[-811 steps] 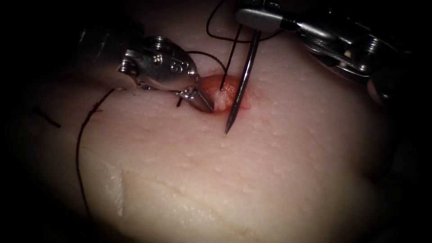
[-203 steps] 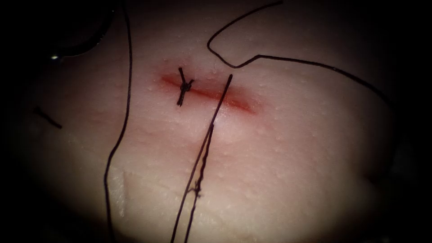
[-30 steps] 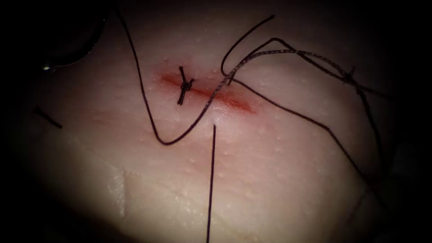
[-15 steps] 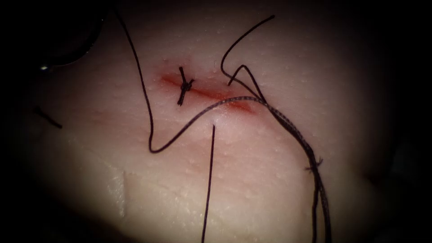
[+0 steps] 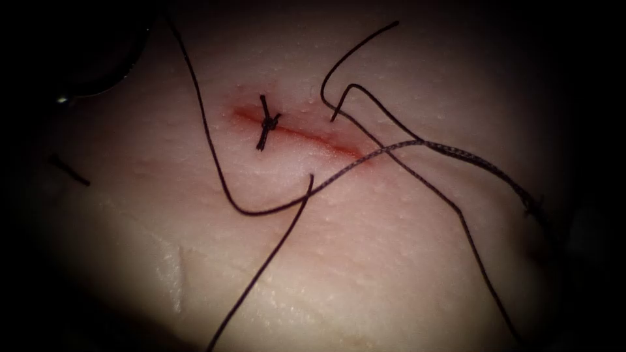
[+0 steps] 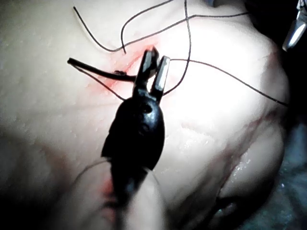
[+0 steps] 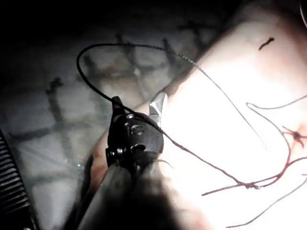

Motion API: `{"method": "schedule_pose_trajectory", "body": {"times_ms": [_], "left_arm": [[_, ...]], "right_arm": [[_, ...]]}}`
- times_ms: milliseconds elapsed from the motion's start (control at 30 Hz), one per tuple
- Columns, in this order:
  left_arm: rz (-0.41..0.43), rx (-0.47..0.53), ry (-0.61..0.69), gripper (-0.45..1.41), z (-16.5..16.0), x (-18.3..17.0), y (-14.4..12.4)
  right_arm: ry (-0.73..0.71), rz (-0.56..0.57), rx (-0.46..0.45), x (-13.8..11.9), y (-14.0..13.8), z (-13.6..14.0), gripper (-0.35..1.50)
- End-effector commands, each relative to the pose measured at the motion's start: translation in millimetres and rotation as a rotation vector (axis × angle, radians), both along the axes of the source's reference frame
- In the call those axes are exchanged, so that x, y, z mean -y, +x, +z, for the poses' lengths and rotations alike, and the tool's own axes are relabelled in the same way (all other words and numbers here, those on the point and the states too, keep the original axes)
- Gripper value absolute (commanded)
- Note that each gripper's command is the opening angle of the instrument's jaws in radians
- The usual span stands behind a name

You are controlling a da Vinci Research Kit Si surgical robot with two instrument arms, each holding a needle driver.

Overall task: Wound Closure
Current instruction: Right end-effector grabs and pulls suture through until short tail remains on top side

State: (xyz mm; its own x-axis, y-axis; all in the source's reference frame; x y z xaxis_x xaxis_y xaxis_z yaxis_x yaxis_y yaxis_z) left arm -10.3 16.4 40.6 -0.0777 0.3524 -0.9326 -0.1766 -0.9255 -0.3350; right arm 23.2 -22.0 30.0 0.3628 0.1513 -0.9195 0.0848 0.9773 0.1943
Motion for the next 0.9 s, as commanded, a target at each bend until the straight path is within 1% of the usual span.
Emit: {"method": "schedule_pose_trajectory", "body": {"times_ms": [33, 67, 167, 367, 567, 667, 733, 833, 900], "left_arm": [[0.001, 0.001, 0.004, -0.45, 0.5, 0.8, -0.6], [0.001, 0.001, 0.004, -0.45, 0.5, 0.8, -0.6], [0.001, 0.001, 0.004, -0.45, 0.4, 0.9, -0.5], [0.001, 0.001, 0.004, -0.45, 0.4, 0.9, -0.5], [0.002, 0.0, 0.003, -0.45, 0.4, 1.0, -0.4], [0.001, 0.0, 0.003, -0.45, 0.4, 1.0, -0.5], [0.003, 0.001, 0.003, -0.45, 0.3, 1.1, -0.3], [0.006, 0.002, 0.003, -0.45, 0.2, 1.3, 0.1], [0.008, 0.003, 0.003, -0.45, 0.2, 1.3, 0.3]], "right_arm": [[-0.01, 0.023, 0.02, -1.0, 1.0, 2.4, 1.08], [-0.02, 0.038, 0.032, -1.6, 1.1, 3.1, 1.08], [-0.04, 0.09, 0.078, -5.2, 1.7, 6.4, 0.98], [-0.043, 0.129, 0.108, -8.1, 2.1, 9.1, 0.89], [-0.048, 0.156, 0.128, -9.9, 3.1, 11.4, 0.81], [-0.055, 0.18, 0.14, -10.7, 4.5, 13.0, 0.76], [-0.062, 0.181, 0.146, -10.7, 5.2, 14.0, 0.76], [-0.072, 0.174, 0.144, -10.0, 5.5, 15.2, 0.71], [-0.079, 0.164, 0.144, -9.3, 5.7, 16.1, 0.56]]}}
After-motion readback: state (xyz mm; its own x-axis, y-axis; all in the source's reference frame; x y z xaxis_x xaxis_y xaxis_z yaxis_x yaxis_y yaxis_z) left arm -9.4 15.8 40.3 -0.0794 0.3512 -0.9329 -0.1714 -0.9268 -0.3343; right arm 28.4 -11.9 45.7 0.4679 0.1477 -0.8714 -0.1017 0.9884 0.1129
